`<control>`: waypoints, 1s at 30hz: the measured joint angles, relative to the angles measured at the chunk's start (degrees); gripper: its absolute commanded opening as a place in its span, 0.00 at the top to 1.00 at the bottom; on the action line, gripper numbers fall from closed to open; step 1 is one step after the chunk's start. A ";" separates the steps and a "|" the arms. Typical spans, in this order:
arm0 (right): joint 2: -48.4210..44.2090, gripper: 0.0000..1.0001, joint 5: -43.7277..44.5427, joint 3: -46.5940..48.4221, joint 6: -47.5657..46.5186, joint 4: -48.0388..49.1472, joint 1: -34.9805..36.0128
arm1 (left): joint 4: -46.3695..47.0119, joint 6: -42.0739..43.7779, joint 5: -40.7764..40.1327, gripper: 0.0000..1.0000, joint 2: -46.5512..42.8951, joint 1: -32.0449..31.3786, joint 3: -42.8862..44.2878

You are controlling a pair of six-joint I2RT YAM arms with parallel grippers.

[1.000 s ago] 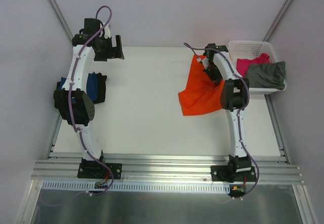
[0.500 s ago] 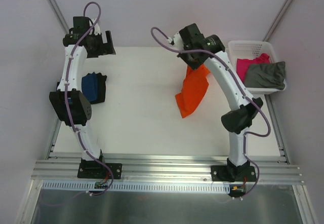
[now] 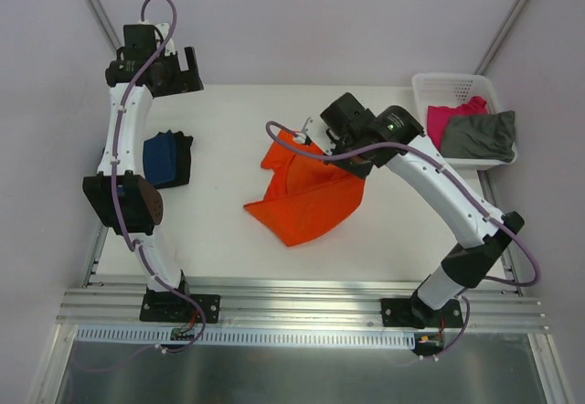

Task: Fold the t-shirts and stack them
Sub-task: Move the tshirt to the center of the board, then flatten the tshirt out

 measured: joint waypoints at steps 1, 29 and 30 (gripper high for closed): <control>-1.33 0.99 -0.44 -2.25 0.04 0.20 -0.59 | 0.17 0.09 -0.07 0.01 -1.14 0.00 -0.57; 15.12 0.99 16.98 11.28 6.64 1.81 -38.97 | 1.99 -4.76 11.45 0.02 -2.91 9.64 -2.95; 15.56 0.99 16.22 11.85 6.64 1.46 -37.90 | 2.03 -4.90 12.04 0.02 -2.21 10.23 -2.93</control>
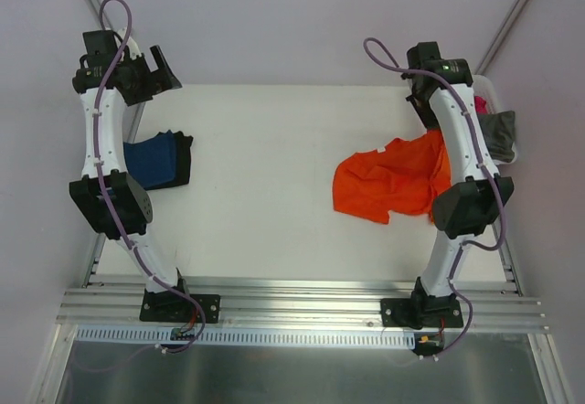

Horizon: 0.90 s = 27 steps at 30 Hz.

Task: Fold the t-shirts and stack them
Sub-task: Flatten the tshirt out

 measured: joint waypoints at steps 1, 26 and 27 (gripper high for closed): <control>0.63 0.99 -1.31 1.01 -0.02 -0.52 1.29 | -0.04 -0.11 0.42 0.02 0.50 0.31 0.02; -8.20 0.99 -19.10 11.32 -2.71 10.43 13.60 | 1.36 1.92 -2.86 0.01 1.27 -0.94 -0.63; -8.46 0.99 -18.69 9.62 -2.78 10.25 12.44 | 1.36 1.92 -2.86 0.01 1.27 -0.94 -0.68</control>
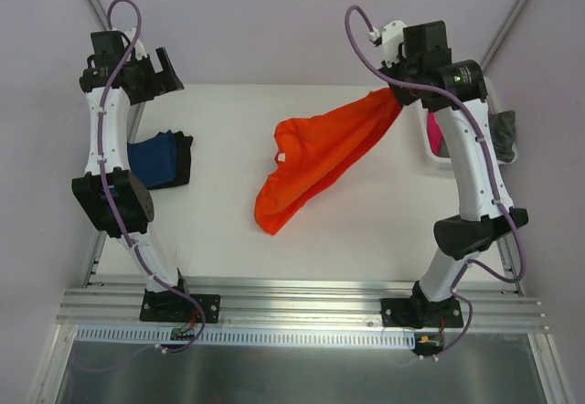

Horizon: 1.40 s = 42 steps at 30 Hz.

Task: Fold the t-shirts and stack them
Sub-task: Flatten the tshirt out

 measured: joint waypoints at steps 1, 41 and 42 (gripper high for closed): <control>-0.04 0.99 0.13 -1.51 0.00 -0.22 -0.48 | 0.00 -0.02 0.02 0.01 0.00 0.00 -0.04; 13.22 0.99 -31.71 7.82 8.94 11.63 18.51 | 0.24 -0.09 -10.64 0.01 -4.59 -0.35 -3.26; 13.77 0.99 -31.89 7.96 9.31 12.59 18.62 | 0.24 -0.09 -10.73 0.01 -5.01 -0.35 -3.48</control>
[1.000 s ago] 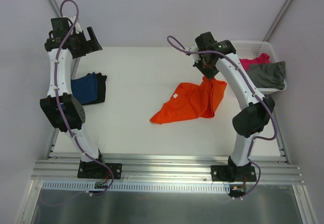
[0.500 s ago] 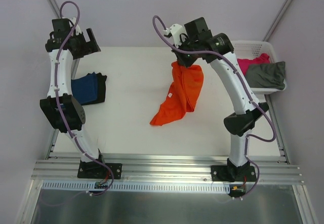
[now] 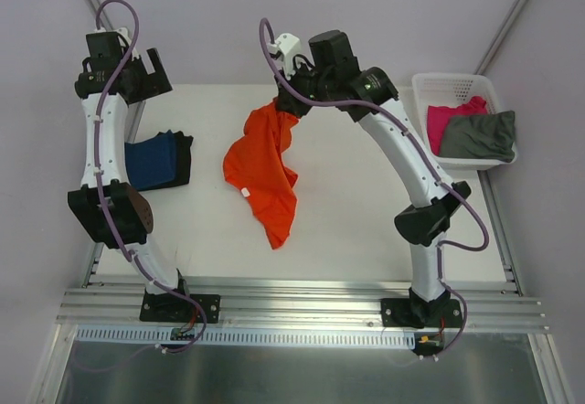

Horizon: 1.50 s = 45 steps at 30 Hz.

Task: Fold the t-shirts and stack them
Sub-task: Flatten the tshirt out

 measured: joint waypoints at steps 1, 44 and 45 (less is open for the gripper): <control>0.28 0.99 0.44 0.00 0.17 1.03 -0.09 | 0.02 0.02 -0.09 0.01 -0.44 0.00 -0.24; 20.92 0.16 13.66 -12.11 -16.83 -2.67 -5.86 | 0.96 0.31 -1.09 0.01 -7.98 -0.07 -9.70; 20.98 0.16 12.28 -12.09 -16.28 -1.44 -5.81 | 1.14 0.39 -1.18 0.01 -8.68 -0.07 -10.34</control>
